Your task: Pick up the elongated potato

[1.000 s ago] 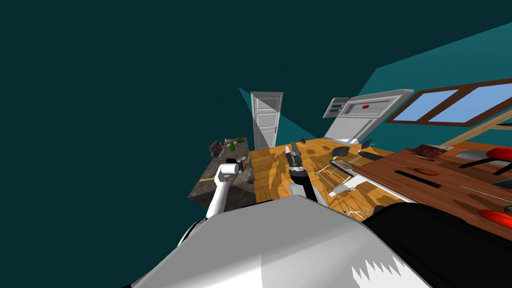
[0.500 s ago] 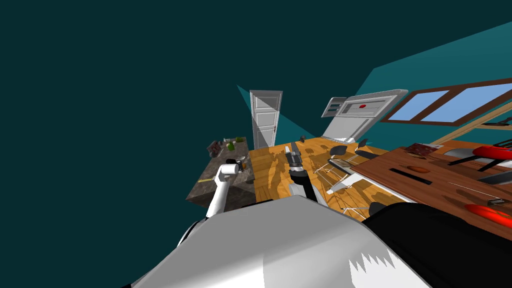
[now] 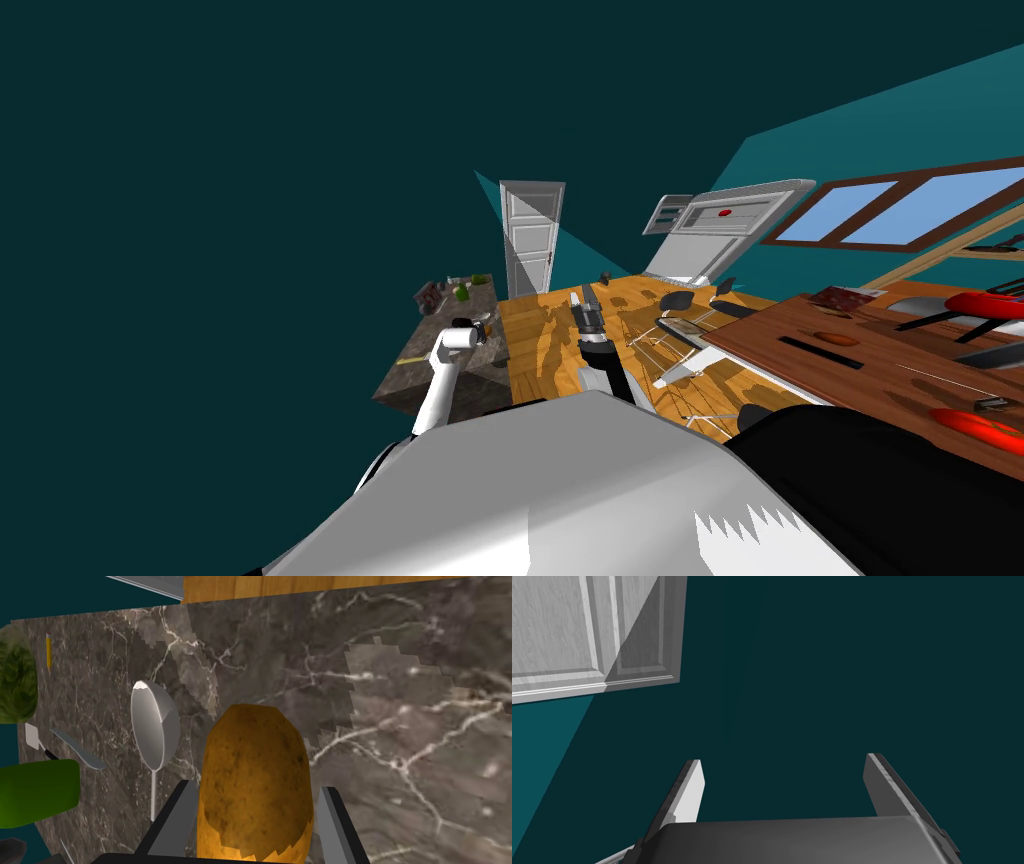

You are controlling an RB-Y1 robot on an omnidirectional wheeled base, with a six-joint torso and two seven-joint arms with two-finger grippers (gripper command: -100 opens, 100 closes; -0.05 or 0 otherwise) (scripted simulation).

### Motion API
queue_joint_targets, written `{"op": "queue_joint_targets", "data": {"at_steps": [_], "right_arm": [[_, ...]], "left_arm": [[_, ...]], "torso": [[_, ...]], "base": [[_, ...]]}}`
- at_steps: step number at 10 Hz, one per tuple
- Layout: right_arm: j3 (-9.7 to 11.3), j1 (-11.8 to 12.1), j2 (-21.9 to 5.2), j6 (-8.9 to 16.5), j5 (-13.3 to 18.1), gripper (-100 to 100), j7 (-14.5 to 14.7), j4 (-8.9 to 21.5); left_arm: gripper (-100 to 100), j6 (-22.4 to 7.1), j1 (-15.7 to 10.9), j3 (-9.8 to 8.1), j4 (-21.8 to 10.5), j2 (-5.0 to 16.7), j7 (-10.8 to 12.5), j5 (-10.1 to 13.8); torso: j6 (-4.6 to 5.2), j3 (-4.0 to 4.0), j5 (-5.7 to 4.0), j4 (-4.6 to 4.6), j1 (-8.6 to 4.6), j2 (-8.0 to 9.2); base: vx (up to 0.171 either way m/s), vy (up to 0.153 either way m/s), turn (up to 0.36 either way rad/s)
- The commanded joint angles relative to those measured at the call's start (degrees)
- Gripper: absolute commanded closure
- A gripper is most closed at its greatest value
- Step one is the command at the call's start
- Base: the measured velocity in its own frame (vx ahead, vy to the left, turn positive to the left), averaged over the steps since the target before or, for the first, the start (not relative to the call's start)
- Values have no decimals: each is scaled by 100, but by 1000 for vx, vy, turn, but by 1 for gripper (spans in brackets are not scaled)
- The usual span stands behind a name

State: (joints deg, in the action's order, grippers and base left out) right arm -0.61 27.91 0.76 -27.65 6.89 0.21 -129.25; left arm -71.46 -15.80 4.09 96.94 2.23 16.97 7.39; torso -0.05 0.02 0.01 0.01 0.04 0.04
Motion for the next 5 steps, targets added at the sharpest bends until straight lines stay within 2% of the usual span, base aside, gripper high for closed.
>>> {"op": "queue_joint_targets", "data": {"at_steps": [1,2,3,4,5], "right_arm": [[0,0,0,0,0,0,0,0],[0,0,0,0,0,0,0,0],[0,0,0,0,0,0,0,0],[0,1,0,0,0,0,0,0],[0,0,0,0,0,0,0,0]], "left_arm": [[0,0,0,0,0,0,0,0],[100,-157,12,46,168,1,-2,26],[100,-281,26,84,303,-1,-3,43],[100,-184,25,67,217,-6,0,22],[0,-203,26,74,230,-9,2,21]], "torso": [[0,0,0,0,0,0],[0,0,0,0,0,0],[-1,0,-2,2,-7,-2],[0,-1,-2,1,-11,-3],[1,-1,-1,0,-6,-2]], "base": [[0,0,0],[15,-21,48],[23,-26,95],[8,-11,23],[0,0,0]]}}
